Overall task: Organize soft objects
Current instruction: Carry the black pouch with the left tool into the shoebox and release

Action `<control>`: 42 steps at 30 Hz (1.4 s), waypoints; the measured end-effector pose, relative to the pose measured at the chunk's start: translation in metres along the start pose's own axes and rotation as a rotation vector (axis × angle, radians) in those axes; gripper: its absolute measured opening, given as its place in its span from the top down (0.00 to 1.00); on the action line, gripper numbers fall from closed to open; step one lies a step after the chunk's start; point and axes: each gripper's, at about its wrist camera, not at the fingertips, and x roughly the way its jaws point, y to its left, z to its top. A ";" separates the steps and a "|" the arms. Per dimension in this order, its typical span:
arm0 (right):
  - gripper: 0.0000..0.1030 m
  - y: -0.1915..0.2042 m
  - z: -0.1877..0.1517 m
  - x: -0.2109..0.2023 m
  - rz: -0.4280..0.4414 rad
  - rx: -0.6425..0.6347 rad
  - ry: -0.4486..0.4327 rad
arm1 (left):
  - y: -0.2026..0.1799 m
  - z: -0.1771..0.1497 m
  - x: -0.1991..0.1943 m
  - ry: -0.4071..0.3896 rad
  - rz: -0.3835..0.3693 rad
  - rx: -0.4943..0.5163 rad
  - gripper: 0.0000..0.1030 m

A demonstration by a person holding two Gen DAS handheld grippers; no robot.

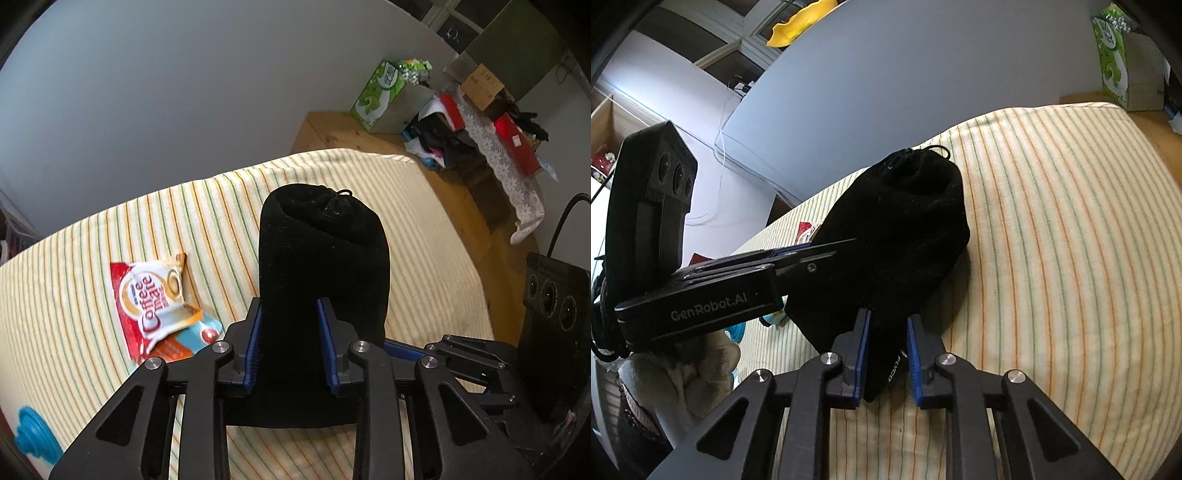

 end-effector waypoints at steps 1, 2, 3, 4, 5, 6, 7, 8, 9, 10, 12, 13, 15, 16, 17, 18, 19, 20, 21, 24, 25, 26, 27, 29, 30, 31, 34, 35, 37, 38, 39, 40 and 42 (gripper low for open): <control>0.84 0.000 0.001 -0.002 0.001 0.002 -0.006 | -0.002 -0.001 -0.004 -0.007 -0.008 -0.003 0.75; 0.84 0.003 0.000 -0.007 -0.001 -0.003 -0.015 | -0.004 -0.003 -0.008 -0.015 -0.013 -0.002 0.75; 0.84 0.006 -0.001 -0.013 -0.002 -0.012 -0.023 | -0.006 -0.004 -0.013 -0.025 -0.018 0.003 0.75; 0.84 0.008 -0.002 -0.017 -0.002 -0.021 -0.028 | -0.007 -0.007 -0.020 -0.034 -0.022 0.006 0.75; 0.84 0.011 -0.001 -0.022 -0.004 -0.032 -0.033 | -0.009 -0.008 -0.027 -0.046 -0.028 0.009 0.75; 0.84 0.018 -0.001 -0.028 -0.008 -0.048 -0.041 | -0.010 -0.009 -0.035 -0.060 -0.033 0.012 0.75; 0.85 0.024 -0.002 -0.033 -0.011 -0.065 -0.049 | -0.011 -0.010 -0.042 -0.072 -0.037 0.013 0.75; 0.85 0.030 -0.002 -0.038 -0.012 -0.081 -0.058 | -0.011 -0.011 -0.050 -0.087 -0.041 0.012 0.75; 0.85 0.037 -0.002 -0.044 -0.010 -0.095 -0.067 | -0.011 -0.014 -0.059 -0.102 -0.044 0.011 0.75; 0.85 0.044 -0.003 -0.050 -0.005 -0.106 -0.072 | -0.011 -0.016 -0.068 -0.117 -0.045 0.011 0.75; 0.85 0.058 -0.004 -0.058 0.006 -0.131 -0.081 | -0.007 -0.022 -0.087 -0.152 -0.044 0.005 0.75; 0.85 0.067 -0.005 -0.061 0.011 -0.146 -0.083 | -0.004 -0.026 -0.095 -0.168 -0.042 0.001 0.75; 0.85 0.085 -0.007 -0.064 0.020 -0.181 -0.083 | 0.003 -0.036 -0.114 -0.206 -0.033 -0.009 0.75; 0.85 0.096 -0.009 -0.064 0.028 -0.201 -0.080 | 0.009 -0.043 -0.125 -0.226 -0.027 -0.022 0.75; 0.85 0.106 -0.011 -0.064 0.036 -0.220 -0.079 | 0.013 -0.048 -0.132 -0.241 -0.023 -0.029 0.75; 0.85 0.115 -0.012 -0.065 0.042 -0.236 -0.078 | 0.019 -0.055 -0.141 -0.259 -0.018 -0.041 0.75; 0.85 0.126 -0.014 -0.064 0.052 -0.257 -0.076 | 0.027 -0.061 -0.149 -0.272 -0.016 -0.059 0.75; 0.85 0.137 -0.015 -0.062 0.062 -0.278 -0.071 | 0.037 -0.069 -0.159 -0.286 -0.013 -0.083 0.75; 0.85 0.149 -0.017 -0.060 0.071 -0.301 -0.066 | 0.044 -0.074 -0.165 -0.293 -0.009 -0.096 0.75; 0.85 0.185 -0.023 -0.045 0.100 -0.357 -0.040 | 0.067 -0.094 -0.186 -0.320 0.018 -0.144 0.75; 0.85 0.195 -0.025 -0.041 0.110 -0.374 -0.032 | 0.073 -0.100 -0.192 -0.331 0.032 -0.154 0.75; 0.85 0.205 -0.026 -0.037 0.122 -0.388 -0.024 | 0.081 -0.109 -0.202 -0.346 0.049 -0.168 0.75; 0.85 0.215 -0.029 -0.034 0.135 -0.403 -0.015 | 0.085 -0.115 -0.207 -0.355 0.059 -0.176 0.75; 0.85 0.232 -0.036 -0.030 0.158 -0.439 0.005 | 0.099 -0.128 -0.221 -0.373 0.080 -0.202 0.75; 0.85 0.241 -0.039 -0.026 0.166 -0.453 0.013 | 0.106 -0.135 -0.228 -0.380 0.088 -0.218 0.75; 0.85 0.247 -0.044 -0.024 0.174 -0.469 0.022 | 0.113 -0.142 -0.235 -0.388 0.098 -0.232 0.75; 0.85 0.279 -0.058 -0.013 0.200 -0.513 0.047 | 0.133 -0.162 -0.253 -0.409 0.126 -0.267 0.75; 0.85 0.288 -0.063 -0.010 0.206 -0.527 0.055 | 0.136 -0.167 -0.257 -0.414 0.134 -0.276 0.75; 0.85 0.305 -0.071 -0.003 0.219 -0.556 0.072 | 0.149 -0.181 -0.267 -0.428 0.148 -0.299 0.75; 0.85 0.315 -0.075 0.002 0.224 -0.573 0.081 | 0.156 -0.188 -0.272 -0.436 0.156 -0.315 0.75; 0.85 0.322 -0.077 0.005 0.227 -0.584 0.087 | 0.165 -0.196 -0.278 -0.441 0.161 -0.323 0.75; 0.85 0.330 -0.080 0.010 0.232 -0.594 0.097 | 0.171 -0.202 -0.282 -0.444 0.168 -0.332 0.75; 0.85 0.343 -0.085 0.020 0.239 -0.611 0.116 | 0.182 -0.213 -0.289 -0.450 0.188 -0.352 0.75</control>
